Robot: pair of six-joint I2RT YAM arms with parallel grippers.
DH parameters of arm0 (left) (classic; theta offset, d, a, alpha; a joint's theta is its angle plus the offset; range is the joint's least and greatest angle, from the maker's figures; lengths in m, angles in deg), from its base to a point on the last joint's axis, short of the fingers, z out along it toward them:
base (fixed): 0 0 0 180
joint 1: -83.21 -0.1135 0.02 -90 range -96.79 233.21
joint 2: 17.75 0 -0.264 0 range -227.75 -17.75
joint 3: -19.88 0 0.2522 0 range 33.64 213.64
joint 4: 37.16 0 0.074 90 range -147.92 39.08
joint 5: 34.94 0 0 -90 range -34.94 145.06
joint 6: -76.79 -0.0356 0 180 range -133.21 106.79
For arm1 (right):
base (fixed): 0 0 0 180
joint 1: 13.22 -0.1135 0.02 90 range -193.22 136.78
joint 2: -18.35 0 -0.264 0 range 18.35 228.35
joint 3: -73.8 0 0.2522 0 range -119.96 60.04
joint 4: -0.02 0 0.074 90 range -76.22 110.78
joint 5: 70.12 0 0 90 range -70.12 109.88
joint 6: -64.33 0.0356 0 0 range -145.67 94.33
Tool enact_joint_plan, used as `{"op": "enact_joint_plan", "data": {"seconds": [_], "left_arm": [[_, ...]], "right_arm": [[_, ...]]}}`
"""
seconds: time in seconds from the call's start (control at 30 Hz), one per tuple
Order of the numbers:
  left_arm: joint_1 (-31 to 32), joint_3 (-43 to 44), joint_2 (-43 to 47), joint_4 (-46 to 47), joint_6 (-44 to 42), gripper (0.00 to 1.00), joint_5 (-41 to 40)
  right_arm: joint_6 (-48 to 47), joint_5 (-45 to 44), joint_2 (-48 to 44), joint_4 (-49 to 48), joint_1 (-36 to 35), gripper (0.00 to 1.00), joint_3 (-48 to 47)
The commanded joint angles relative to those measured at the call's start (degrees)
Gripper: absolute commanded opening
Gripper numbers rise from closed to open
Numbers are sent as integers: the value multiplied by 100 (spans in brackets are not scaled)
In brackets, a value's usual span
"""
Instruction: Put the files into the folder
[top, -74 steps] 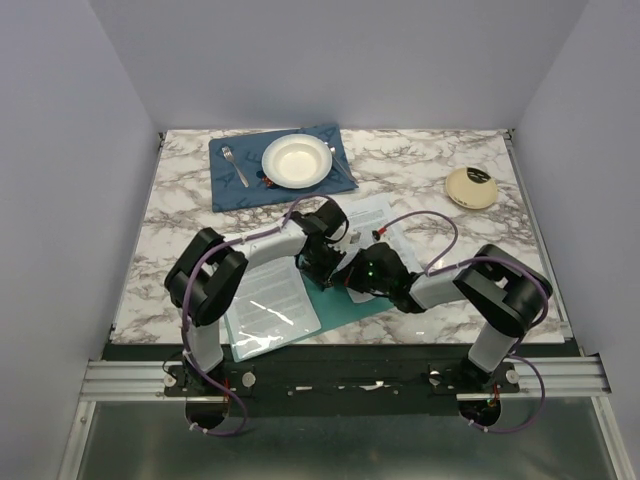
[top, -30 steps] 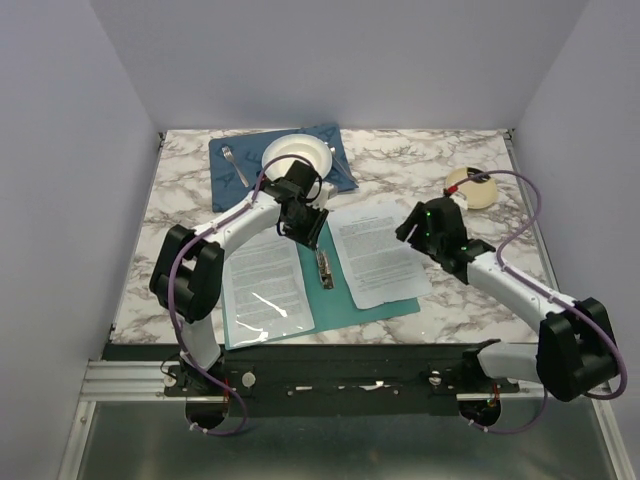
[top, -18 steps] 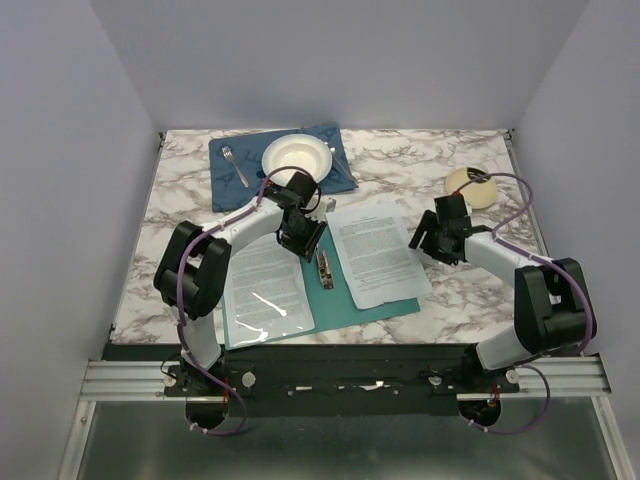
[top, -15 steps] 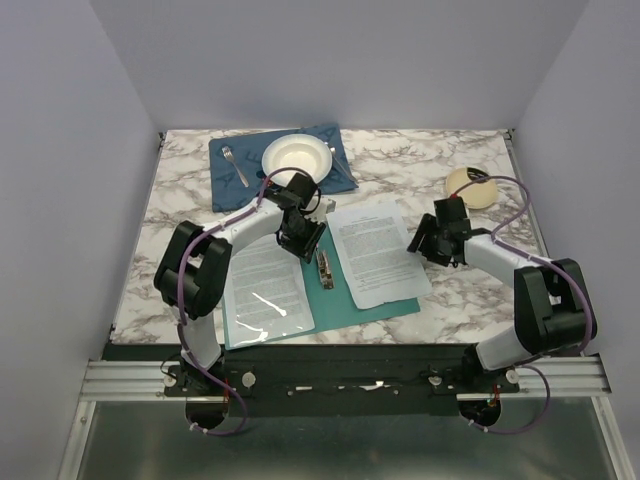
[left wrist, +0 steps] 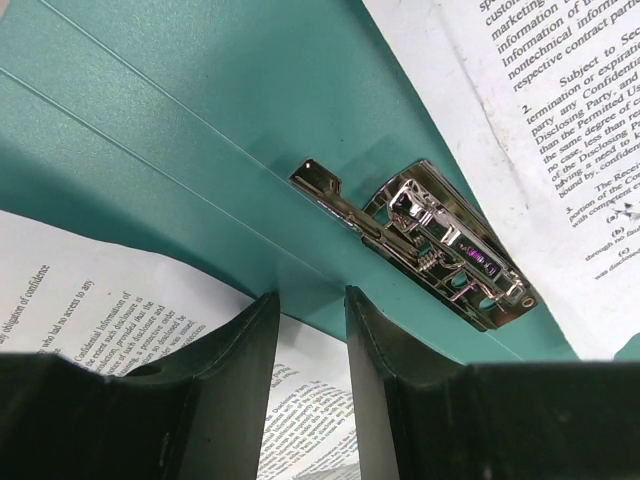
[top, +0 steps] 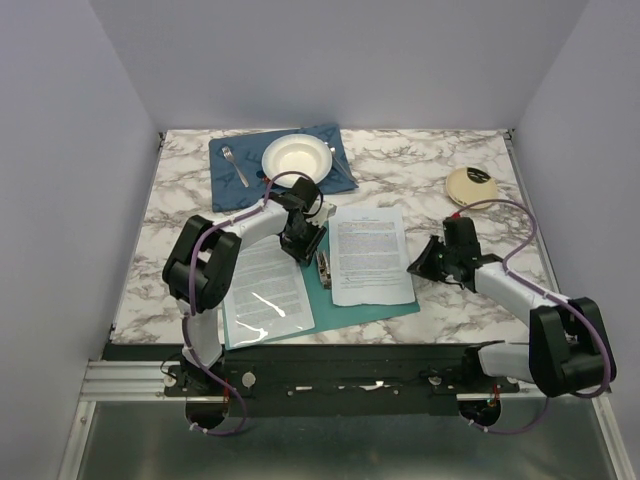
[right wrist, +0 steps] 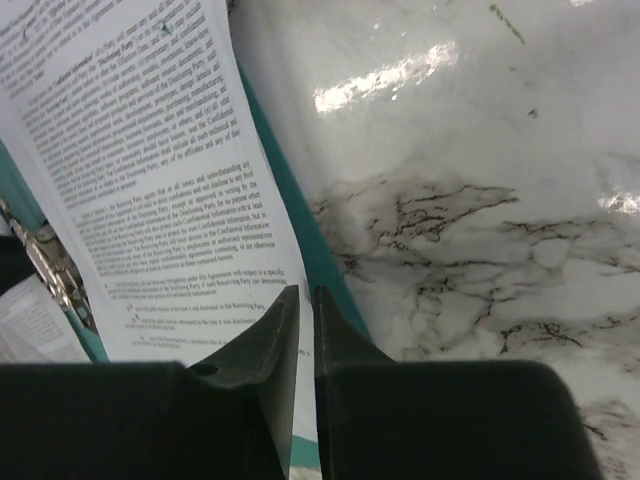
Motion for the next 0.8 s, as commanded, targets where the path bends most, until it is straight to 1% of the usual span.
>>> {"op": "enact_joint_plan", "data": {"seconds": [0.0, 0.1, 0.23, 0.33, 0.37, 0.47, 0.57, 0.63, 0.77], "left_arm": [[-15, 78, -228, 42, -80, 45, -136], [-7, 95, -228, 43, -80, 45, -144], [-7, 113, -219, 34, -80, 45, -153], [11, 121, -245, 34, -71, 45, -171], [19, 139, -263, 34, -80, 45, -180], [81, 192, -307, 8, -80, 45, -232], [160, 236, -360, -10, -238, 45, -346], [195, 271, -430, -28, -255, 45, -382], [265, 420, -579, -63, -238, 45, -417]], "right_arm": [[20, 353, -420, 94, -38, 11, 197], [-77, 459, -632, 120, -108, 5, 320], [-235, 687, -808, 112, -205, 6, 435], [-244, 705, -834, 85, -223, 20, 505], [-244, 688, -799, 85, -223, 32, 505], [-209, 442, -790, 277, -214, 46, 514], [-148, 171, -983, 558, -223, 48, 514], [-113, 108, -1159, 665, -214, 48, 531], [-16, 108, -1186, 876, -240, 47, 593]]}}
